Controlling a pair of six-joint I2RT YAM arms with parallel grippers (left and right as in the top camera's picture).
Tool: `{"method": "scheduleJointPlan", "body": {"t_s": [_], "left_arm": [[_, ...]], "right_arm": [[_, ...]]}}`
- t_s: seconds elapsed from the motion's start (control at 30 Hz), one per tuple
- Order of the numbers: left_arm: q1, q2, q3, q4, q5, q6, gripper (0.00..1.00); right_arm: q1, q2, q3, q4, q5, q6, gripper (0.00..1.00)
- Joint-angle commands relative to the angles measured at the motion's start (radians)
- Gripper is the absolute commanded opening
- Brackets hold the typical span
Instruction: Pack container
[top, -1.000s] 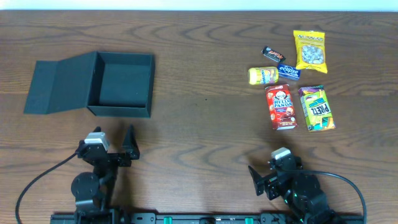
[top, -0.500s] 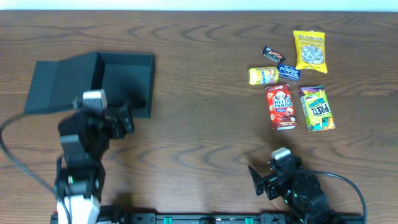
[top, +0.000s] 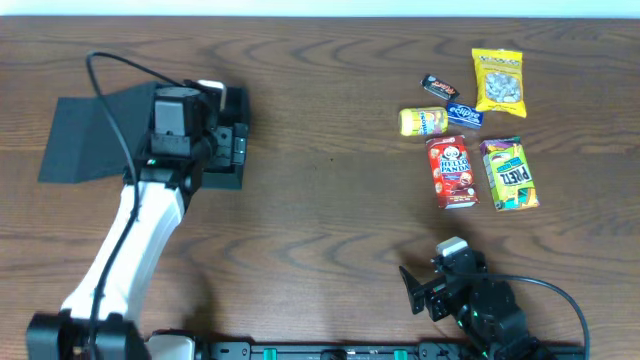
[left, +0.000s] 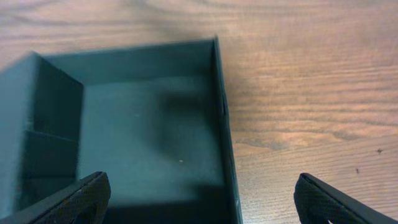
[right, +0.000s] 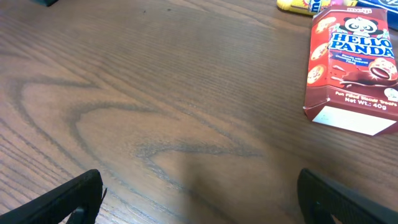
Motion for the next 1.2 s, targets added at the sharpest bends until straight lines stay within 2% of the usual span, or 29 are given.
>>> {"method": "scheduleJointPlan", "body": {"t_s": [0.0,0.2,0.23,0.27,0.33,0.47,0.57,0.67,0.77,0.87,1.07,1.17], "left_arm": [[-0.001,0.045,0.020,0.006,0.061,0.008,0.95],[-0.001,0.132,0.020,0.009,0.082,0.005,0.96],[-0.001,0.142,0.020,0.010,0.082,0.005,1.00],[-0.001,0.155,0.020,0.010,0.082,0.005,0.93],[-0.001,0.175,0.020,0.010,0.082,0.005,0.88],[-0.001,0.214,0.020,0.010,0.082,-0.008,0.68],[-0.001,0.230,0.020,0.010,0.082,-0.013,0.56],[-0.001,0.230,0.020,0.017,0.082,-0.013,0.36],[-0.001,0.230,0.020,0.020,0.082,-0.013,0.23],[-0.001,0.230,0.020,0.022,0.082,-0.013,0.06],[-0.003,0.230,0.020,0.026,0.082,-0.010,0.06],[-0.021,0.229,0.020,0.024,0.082,0.060,0.06]], "right_arm": [[0.008,-0.006,-0.009,-0.001,0.008,-0.016,0.99],[0.008,-0.006,-0.009,-0.001,0.008,-0.017,0.99],[0.008,-0.006,-0.009,-0.001,0.008,-0.016,0.99],[0.008,-0.006,-0.009,-0.001,0.008,-0.016,0.99],[0.008,-0.007,-0.009,-0.001,0.008,-0.017,0.99],[0.008,-0.007,-0.009,-0.001,0.008,-0.017,0.99],[0.008,-0.006,-0.009,-0.001,0.008,-0.017,0.99],[0.008,-0.006,-0.009,-0.001,0.008,-0.017,0.99],[0.008,-0.006,-0.009,-0.001,0.008,-0.016,0.99],[0.008,-0.006,-0.009,-0.001,0.008,-0.016,0.99],[0.008,-0.006,-0.009,-0.001,0.008,-0.016,0.99],[0.008,-0.007,-0.009,-0.001,0.008,-0.017,0.99]]}}
